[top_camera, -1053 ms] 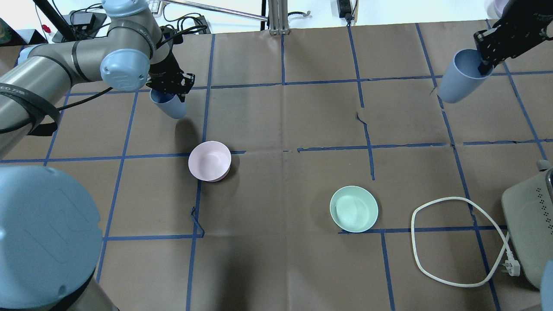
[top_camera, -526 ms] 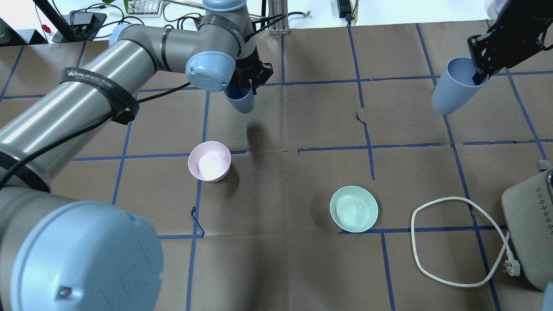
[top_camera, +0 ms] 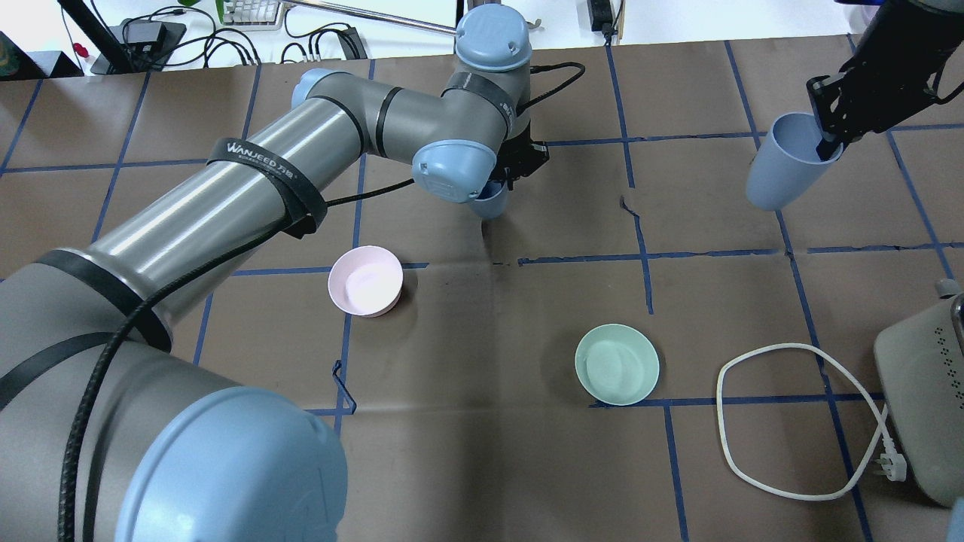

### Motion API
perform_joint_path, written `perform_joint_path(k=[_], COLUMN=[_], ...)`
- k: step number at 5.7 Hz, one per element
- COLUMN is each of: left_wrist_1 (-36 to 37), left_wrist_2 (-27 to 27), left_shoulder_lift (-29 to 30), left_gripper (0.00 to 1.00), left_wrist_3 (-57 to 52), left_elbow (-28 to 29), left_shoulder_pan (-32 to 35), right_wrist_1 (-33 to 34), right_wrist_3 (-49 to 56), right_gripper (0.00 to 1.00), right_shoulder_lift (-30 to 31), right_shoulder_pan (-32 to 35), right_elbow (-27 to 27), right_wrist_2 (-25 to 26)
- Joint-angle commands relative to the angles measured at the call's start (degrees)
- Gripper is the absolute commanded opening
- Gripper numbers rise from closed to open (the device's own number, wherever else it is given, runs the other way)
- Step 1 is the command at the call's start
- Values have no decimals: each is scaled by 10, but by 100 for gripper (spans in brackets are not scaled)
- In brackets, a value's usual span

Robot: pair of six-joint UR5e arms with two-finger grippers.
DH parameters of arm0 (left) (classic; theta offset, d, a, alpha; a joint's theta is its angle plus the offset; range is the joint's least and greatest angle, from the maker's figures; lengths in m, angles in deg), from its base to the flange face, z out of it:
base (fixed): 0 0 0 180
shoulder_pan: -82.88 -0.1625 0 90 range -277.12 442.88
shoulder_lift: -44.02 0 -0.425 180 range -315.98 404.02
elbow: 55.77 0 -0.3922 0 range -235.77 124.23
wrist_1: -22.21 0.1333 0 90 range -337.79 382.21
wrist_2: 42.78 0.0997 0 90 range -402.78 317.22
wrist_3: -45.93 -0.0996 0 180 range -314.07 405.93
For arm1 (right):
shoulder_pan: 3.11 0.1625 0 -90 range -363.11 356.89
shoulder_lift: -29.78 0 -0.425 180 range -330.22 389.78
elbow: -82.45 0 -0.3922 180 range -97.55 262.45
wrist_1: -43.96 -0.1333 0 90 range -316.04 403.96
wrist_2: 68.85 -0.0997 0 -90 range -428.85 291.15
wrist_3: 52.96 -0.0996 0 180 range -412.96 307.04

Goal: Stack blue cups with both arms

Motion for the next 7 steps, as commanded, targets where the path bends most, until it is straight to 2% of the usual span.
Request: perform_joint_path(k=[1,4,5,6,7], left_wrist_1=[2,-16,-69,-142,-210], left_wrist_2=[1,1,1,1,0], left_shoulder_lift=[12,-34,-75,-139,-196], left_gripper=[99,99,99,99,99], left_wrist_3=[-1,-15,-20,-100,-194], left_elbow=[0,10,8,-7,-26], left_shoulder_pan=[1,1,-1,-38,-100], right_wrist_1=[1,21,22,23,53], right_wrist_3=[0,-4,-43,-93,-141], right_gripper=[8,8,8,8,8], right_shoulder_lift=[0,0,-1,-4,-17], right_shoulder_pan=[0,5,34,68,105], right_elbow=[0,-7,-21,-35,-38], right_wrist_2=[1,-1,-1,0,-4])
